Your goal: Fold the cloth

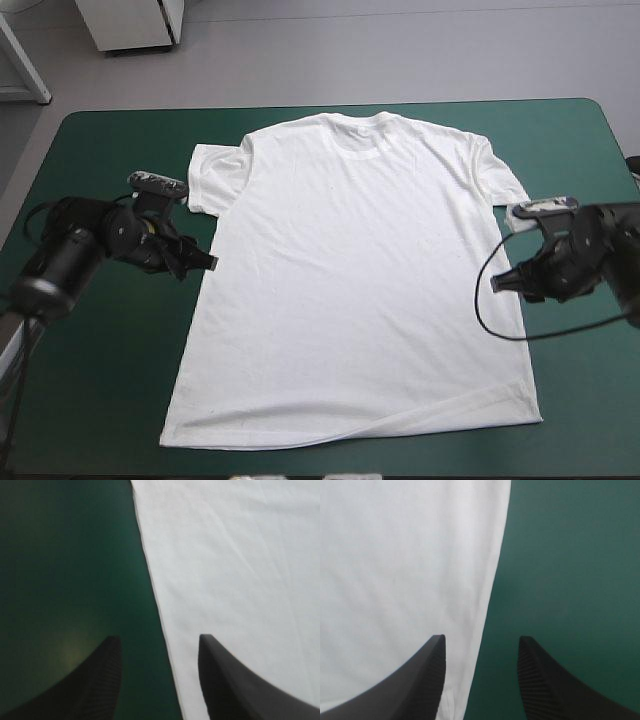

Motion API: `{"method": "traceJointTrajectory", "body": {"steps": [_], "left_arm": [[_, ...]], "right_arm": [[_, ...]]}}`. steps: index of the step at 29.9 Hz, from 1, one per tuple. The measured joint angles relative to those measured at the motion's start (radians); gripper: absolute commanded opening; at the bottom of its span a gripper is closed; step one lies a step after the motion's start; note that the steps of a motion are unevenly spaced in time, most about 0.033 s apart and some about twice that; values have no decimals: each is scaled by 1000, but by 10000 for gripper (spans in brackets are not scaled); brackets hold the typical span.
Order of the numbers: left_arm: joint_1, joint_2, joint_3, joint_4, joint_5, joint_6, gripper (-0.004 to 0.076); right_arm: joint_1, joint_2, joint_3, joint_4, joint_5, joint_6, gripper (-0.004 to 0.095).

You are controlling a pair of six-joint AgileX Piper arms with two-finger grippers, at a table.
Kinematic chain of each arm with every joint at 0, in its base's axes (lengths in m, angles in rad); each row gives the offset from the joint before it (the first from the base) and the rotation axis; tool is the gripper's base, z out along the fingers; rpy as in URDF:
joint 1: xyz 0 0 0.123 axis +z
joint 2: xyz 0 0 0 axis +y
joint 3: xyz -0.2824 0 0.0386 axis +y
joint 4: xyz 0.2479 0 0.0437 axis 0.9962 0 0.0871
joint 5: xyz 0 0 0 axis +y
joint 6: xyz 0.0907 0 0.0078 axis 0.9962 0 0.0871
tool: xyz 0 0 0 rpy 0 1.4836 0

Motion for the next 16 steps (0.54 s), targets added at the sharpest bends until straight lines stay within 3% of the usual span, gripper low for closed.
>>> {"method": "traceJointTrajectory", "body": {"steps": [7,16], "left_arm": [[22,295,-172,-17,-66,11,357],[71,519,-296,-31,-71,24,357]], "right_arm": [[0,222,-231,-9,-91,0,442],[0,305,-293,-9,-183,-21,442]]}}
